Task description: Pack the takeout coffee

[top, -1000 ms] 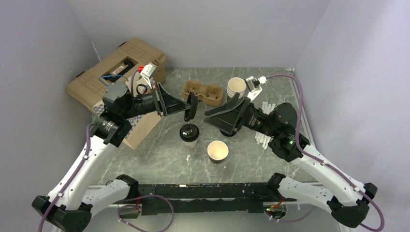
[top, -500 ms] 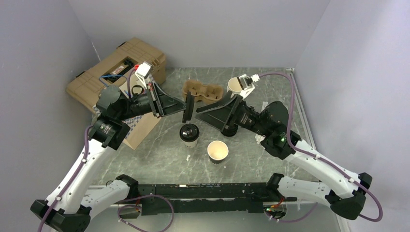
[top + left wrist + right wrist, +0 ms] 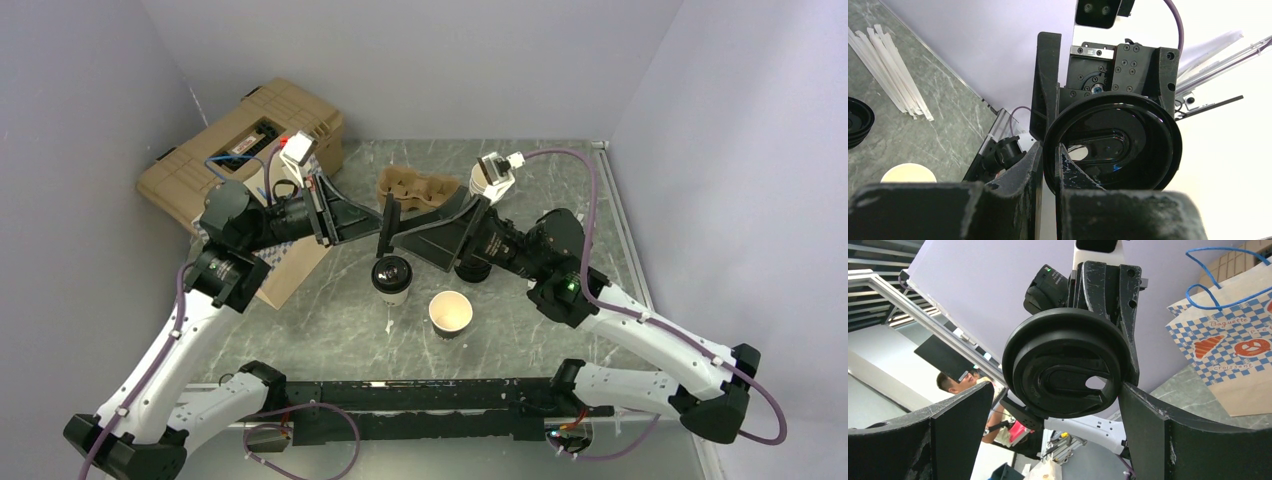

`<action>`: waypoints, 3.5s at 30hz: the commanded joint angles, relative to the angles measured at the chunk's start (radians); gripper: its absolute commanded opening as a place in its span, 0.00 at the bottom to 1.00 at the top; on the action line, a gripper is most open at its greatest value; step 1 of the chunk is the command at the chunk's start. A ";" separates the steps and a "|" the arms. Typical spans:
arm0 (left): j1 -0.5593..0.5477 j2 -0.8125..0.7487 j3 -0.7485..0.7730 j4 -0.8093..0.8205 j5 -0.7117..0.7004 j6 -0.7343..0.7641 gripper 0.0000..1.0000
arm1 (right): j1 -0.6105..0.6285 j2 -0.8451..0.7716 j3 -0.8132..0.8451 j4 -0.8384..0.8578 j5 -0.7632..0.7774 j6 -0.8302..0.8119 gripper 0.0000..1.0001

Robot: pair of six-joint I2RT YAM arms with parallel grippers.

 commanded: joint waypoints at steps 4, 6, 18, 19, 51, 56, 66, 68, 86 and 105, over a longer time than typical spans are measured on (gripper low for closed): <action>0.002 -0.018 -0.007 0.050 0.035 -0.003 0.00 | 0.028 0.017 0.062 0.095 0.018 0.008 0.99; 0.002 -0.021 -0.003 0.031 0.034 0.014 0.00 | 0.034 0.015 0.061 0.095 0.027 0.006 0.97; 0.002 -0.035 -0.009 0.026 0.053 0.044 0.00 | 0.040 -0.012 0.012 0.195 0.040 0.028 0.81; 0.002 -0.036 -0.010 0.027 0.056 0.045 0.00 | 0.041 -0.011 0.014 0.195 0.038 0.029 0.80; 0.002 -0.065 0.145 -0.435 -0.130 0.334 0.59 | 0.057 -0.137 0.080 -0.368 0.261 -0.234 0.54; 0.002 -0.082 0.188 -0.623 -0.247 0.477 0.63 | 0.057 -0.111 0.205 -0.718 0.393 -0.379 0.53; 0.003 -0.106 0.158 -0.809 -0.368 0.672 0.63 | 0.058 0.008 0.368 -1.207 0.504 -0.528 0.52; 0.003 -0.107 0.143 -0.832 -0.378 0.701 0.62 | 0.057 0.042 0.386 -1.269 0.509 -0.546 0.52; 0.002 -0.217 -0.130 -0.739 -0.365 0.782 0.61 | 0.059 0.329 0.430 -1.482 0.506 -0.610 0.42; 0.002 -0.233 -0.179 -0.721 -0.362 0.795 0.61 | 0.057 0.477 0.361 -1.436 0.422 -0.679 0.41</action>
